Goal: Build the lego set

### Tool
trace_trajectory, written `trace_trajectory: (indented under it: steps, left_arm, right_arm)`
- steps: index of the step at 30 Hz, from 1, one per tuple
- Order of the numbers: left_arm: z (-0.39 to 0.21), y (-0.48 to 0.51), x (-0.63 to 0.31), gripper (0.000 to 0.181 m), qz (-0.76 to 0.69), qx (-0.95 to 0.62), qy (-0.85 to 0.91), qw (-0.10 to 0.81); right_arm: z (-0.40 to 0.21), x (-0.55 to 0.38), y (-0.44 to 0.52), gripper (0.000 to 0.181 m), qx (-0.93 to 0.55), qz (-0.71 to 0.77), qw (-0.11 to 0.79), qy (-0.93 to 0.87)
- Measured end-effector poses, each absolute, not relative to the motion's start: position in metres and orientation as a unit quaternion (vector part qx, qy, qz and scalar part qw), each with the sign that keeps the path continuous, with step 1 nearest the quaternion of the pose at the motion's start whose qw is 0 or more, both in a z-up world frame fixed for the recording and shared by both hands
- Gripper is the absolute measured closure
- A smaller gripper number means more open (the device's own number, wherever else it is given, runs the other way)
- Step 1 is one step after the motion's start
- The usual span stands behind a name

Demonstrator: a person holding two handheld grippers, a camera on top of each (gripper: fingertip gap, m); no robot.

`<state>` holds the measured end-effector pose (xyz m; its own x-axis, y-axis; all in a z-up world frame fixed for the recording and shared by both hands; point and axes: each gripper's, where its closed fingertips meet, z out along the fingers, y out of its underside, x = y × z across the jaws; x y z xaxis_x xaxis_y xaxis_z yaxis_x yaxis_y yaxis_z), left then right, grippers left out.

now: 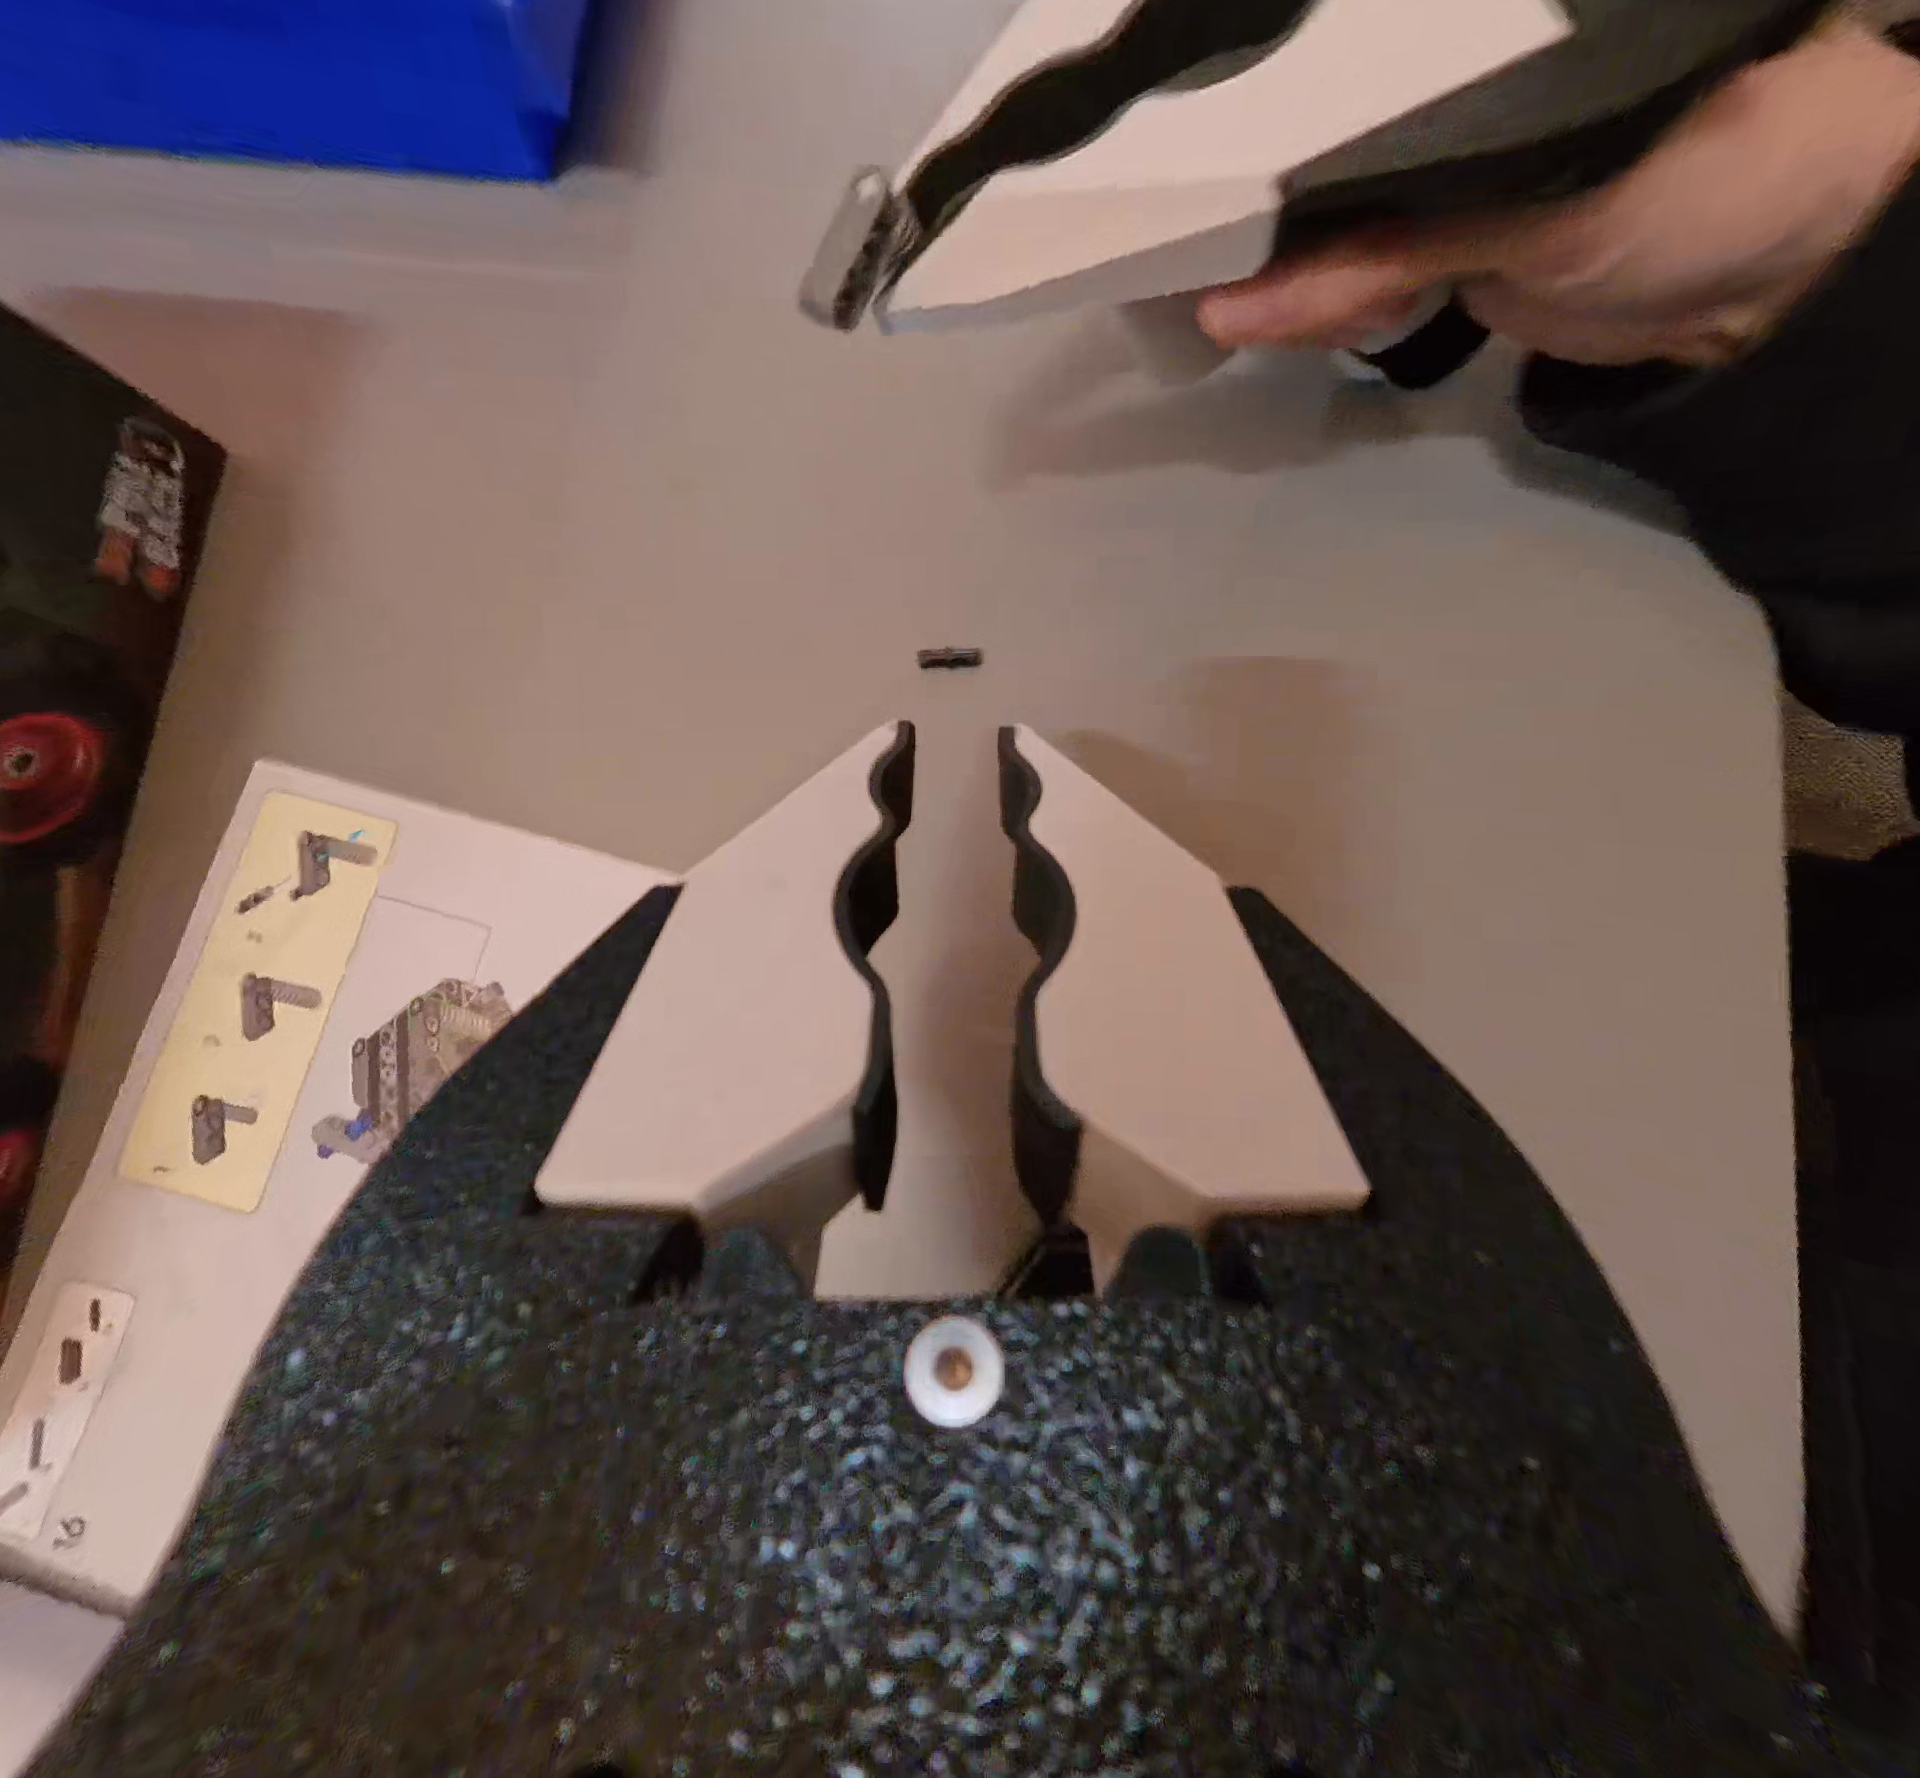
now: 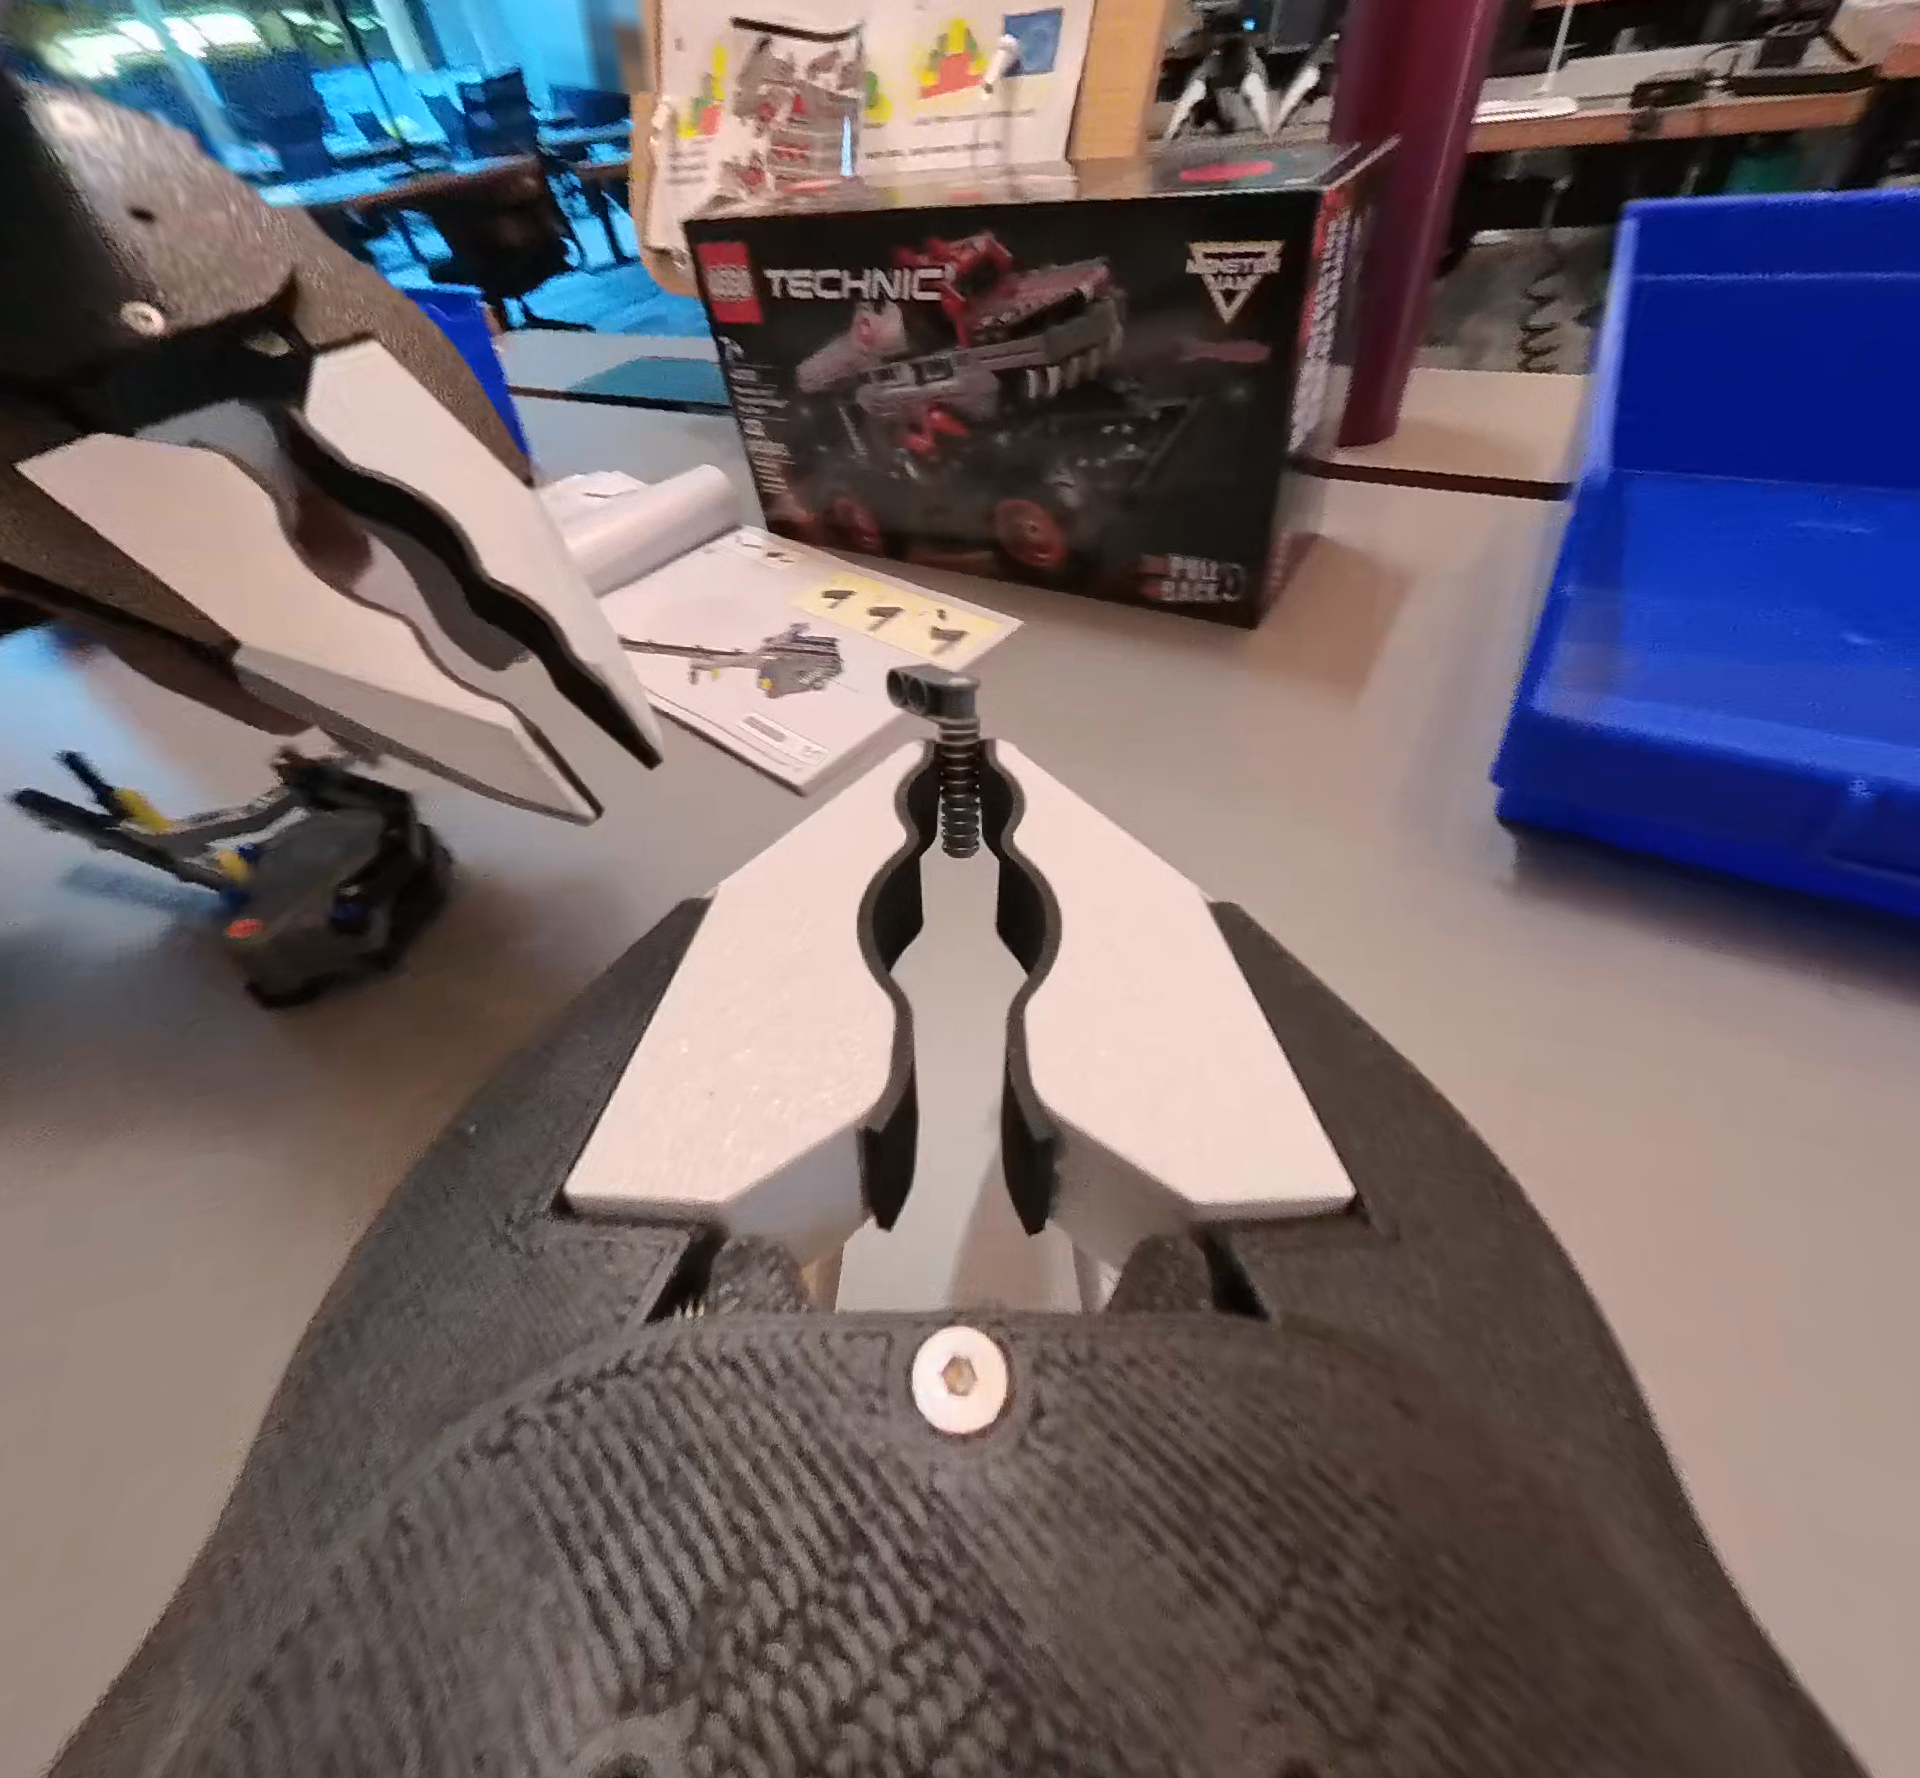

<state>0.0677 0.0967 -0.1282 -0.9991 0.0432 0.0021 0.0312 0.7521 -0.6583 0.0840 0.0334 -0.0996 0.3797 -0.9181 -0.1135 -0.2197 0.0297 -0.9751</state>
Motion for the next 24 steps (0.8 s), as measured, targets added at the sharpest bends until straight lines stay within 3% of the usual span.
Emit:
trace_trajectory:
  steps: [1,6,14,24]
  left_arm:
    - [-0.135,0.094,0.070,0.167,0.331,-0.005,-0.944,0.007]
    - [-0.152,0.074,0.069,0.164,0.314,0.046,-0.948,0.012]
    - [-0.163,0.067,0.055,0.162,0.327,-0.036,-0.942,0.067]
    - [-0.170,0.068,0.062,0.166,0.294,-0.297,-0.908,-0.014]
  right_arm:
    - [-0.101,0.086,0.030,0.176,-0.618,-0.334,0.542,0.462]
    - [-0.085,0.091,0.025,0.176,-0.592,-0.420,0.542,0.423]
    - [-0.061,0.081,0.009,0.176,-0.546,-0.515,0.551,0.365]
    - [-0.054,0.078,0.023,0.176,-0.552,-0.509,0.580,0.316]
